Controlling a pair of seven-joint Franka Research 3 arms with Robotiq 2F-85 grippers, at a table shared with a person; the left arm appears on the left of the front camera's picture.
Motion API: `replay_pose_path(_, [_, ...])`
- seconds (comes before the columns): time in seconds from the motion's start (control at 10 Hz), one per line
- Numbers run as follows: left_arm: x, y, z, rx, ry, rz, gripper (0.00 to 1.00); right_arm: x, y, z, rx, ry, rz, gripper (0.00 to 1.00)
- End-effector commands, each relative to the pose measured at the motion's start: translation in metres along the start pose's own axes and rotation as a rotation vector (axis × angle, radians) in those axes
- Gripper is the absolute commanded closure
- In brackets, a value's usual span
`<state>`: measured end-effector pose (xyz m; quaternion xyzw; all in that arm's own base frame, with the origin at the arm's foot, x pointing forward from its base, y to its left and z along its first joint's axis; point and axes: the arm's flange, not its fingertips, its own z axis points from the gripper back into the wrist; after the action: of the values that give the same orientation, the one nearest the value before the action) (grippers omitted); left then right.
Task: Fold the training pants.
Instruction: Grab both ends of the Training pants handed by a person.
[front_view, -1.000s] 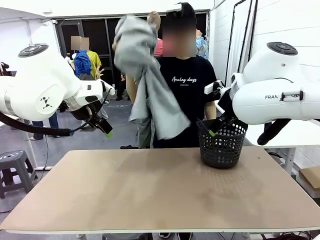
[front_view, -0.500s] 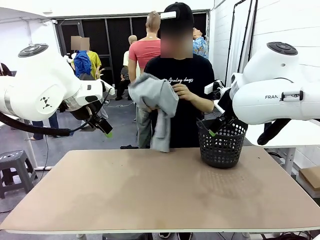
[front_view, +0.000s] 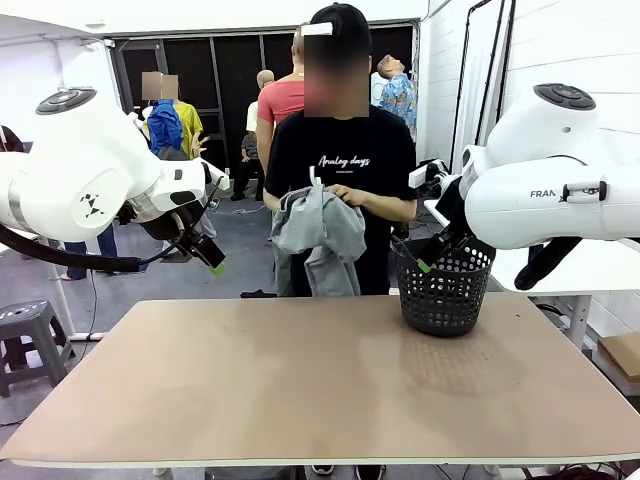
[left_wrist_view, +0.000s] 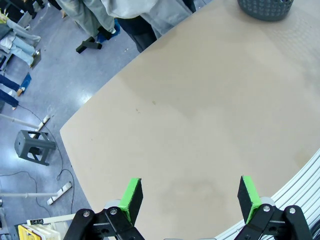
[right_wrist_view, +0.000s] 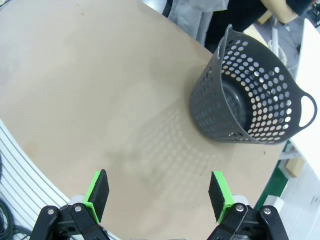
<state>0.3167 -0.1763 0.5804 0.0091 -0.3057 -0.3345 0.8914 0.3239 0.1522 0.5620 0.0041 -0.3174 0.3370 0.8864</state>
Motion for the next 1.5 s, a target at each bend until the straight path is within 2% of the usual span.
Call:
replay_pose_path(0.0, [-0.0003, 0.0004, -0.0006, -0.010, 0.000, -0.004, 0.00, 0.0002, 0.0001, 0.0000, 0.001, 0.002, 0.001, 0.00])
replay_pose_path(1.4, [-0.0003, 0.0004, -0.0006, -0.010, 0.000, -0.004, 0.00, 0.0002, 0.0001, 0.0000, 0.001, 0.002, 0.001, 0.00])
